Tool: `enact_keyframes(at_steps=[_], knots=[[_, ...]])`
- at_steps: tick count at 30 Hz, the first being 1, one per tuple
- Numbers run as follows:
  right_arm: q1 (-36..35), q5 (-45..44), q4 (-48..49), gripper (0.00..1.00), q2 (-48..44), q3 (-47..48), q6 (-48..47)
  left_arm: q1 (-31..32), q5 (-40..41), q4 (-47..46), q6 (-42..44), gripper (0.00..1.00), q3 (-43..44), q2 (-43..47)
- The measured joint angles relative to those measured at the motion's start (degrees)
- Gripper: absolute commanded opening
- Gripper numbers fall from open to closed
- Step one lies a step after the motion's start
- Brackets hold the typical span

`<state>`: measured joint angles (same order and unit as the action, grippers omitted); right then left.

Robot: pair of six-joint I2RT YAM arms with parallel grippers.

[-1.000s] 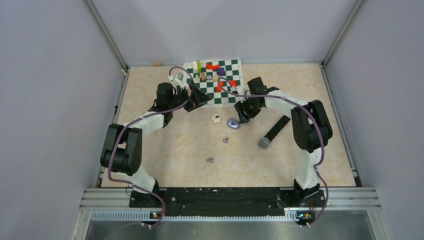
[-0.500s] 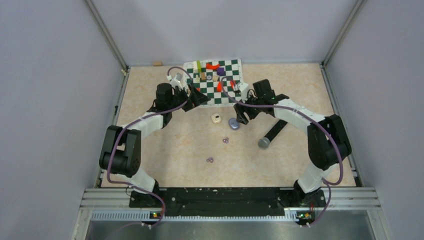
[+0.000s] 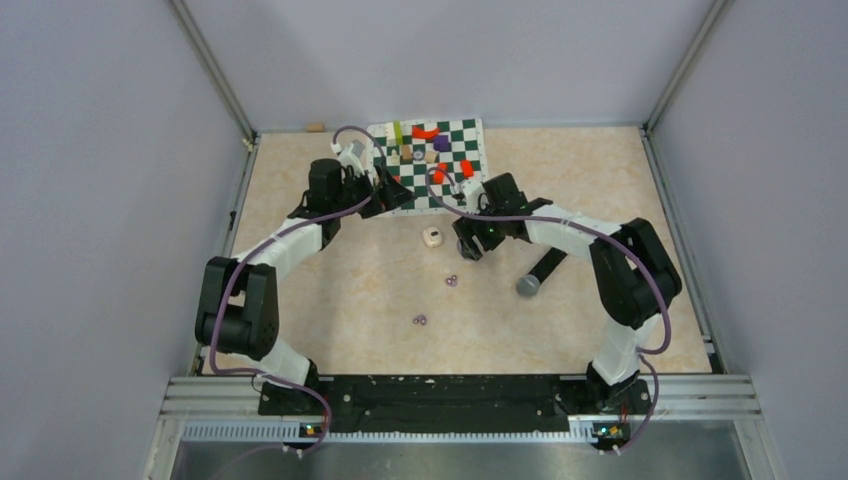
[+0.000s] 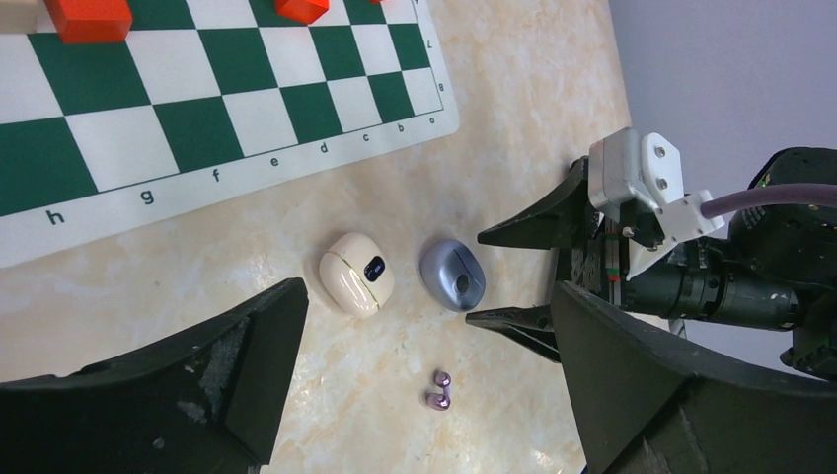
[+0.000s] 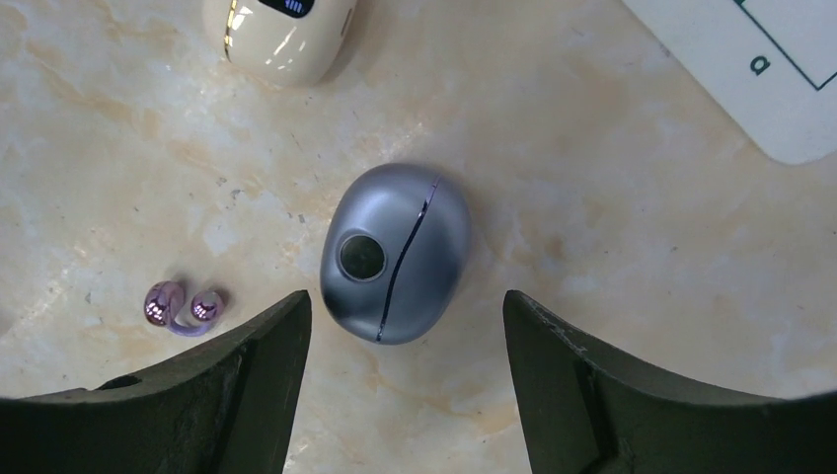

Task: Insert the wireless bluetooth earbuds into the charging case
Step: Pick up the charging case from the center of the board.

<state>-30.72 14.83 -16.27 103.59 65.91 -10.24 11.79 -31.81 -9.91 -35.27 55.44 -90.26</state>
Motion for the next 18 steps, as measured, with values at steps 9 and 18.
enact_keyframes(at_steps=[9,18], knots=[[-1.5,-3.4,0.0,0.65,0.9,-0.6,-0.2,-0.2,0.8,1.5,1.0,0.99,0.0,0.0],[-3.6,-6.0,-0.1,0.54,1.3,-0.6,-1.0,-0.5,1.2,1.6,1.0,0.99,0.0,0.0]])
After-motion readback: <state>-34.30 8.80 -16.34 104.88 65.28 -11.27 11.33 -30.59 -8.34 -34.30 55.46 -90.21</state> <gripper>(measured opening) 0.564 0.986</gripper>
